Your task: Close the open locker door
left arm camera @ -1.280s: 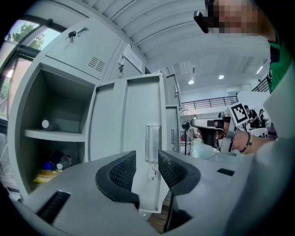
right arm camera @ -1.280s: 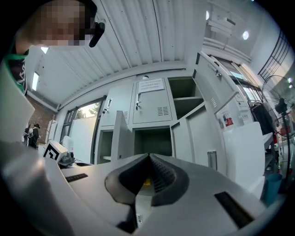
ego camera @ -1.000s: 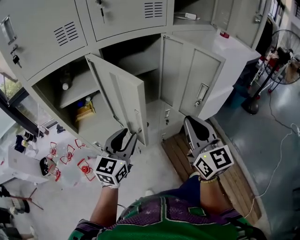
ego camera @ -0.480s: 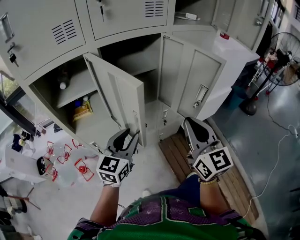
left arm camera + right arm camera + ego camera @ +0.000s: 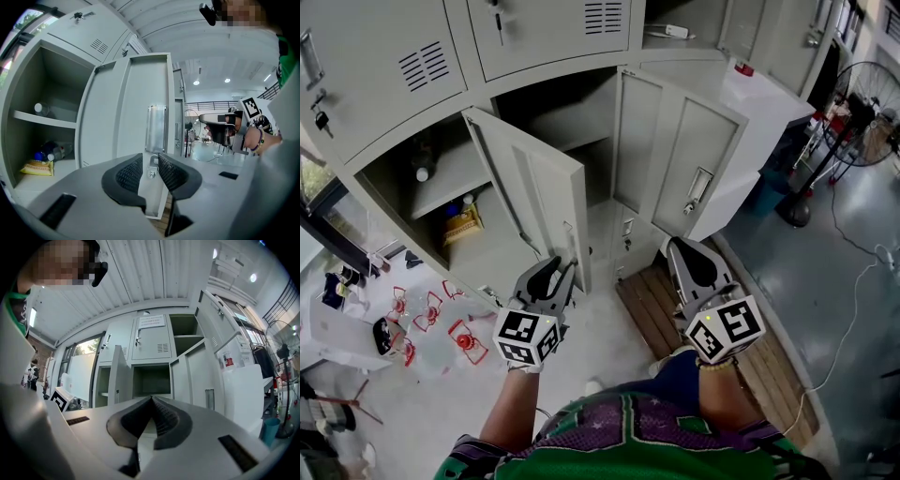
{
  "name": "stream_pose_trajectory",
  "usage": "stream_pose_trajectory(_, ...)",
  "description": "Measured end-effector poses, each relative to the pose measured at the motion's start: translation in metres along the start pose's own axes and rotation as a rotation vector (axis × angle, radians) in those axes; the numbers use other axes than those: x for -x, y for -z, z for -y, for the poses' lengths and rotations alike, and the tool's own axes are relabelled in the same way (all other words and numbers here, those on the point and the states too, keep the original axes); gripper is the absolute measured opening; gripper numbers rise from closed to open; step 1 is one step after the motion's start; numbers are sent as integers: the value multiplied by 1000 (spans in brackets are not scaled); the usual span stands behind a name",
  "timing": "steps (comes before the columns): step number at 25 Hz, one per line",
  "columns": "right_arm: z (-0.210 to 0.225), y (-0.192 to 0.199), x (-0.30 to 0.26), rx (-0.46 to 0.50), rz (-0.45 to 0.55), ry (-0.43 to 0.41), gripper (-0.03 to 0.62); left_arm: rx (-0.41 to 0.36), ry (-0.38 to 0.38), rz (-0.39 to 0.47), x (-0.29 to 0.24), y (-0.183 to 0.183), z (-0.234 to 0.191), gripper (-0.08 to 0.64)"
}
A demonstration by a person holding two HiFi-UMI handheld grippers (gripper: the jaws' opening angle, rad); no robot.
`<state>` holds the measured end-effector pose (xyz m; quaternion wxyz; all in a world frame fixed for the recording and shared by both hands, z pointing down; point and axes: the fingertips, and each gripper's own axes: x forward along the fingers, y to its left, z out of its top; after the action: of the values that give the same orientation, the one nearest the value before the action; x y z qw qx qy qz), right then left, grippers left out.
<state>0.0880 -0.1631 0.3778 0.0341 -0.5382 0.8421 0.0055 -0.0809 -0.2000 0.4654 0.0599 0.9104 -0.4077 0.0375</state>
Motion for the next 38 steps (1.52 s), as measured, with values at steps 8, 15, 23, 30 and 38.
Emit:
stream_pose_trajectory(8, -3, 0, 3, 1, 0, 1, 8, -24, -15, -14, 1, 0, -1, 119)
stream_pose_trajectory(15, -11, 0, 1, -5, -2, -12, 8, -27, -29, -23, 9, 1, -2, 120)
stream_pose_trajectory(23, -34, -1, -14, 3, -4, -85, 8, -24, -50, -24, 27, 3, -8, 120)
stream_pose_trajectory(30, -63, 0, -27, 19, -8, -151, 8, -17, -80, -26, 45, 4, -15, 120)
stream_pose_trajectory(38, -86, 4, -36, 0, -15, -206, 8, -10, -126, -25, 62, 5, -24, 117)
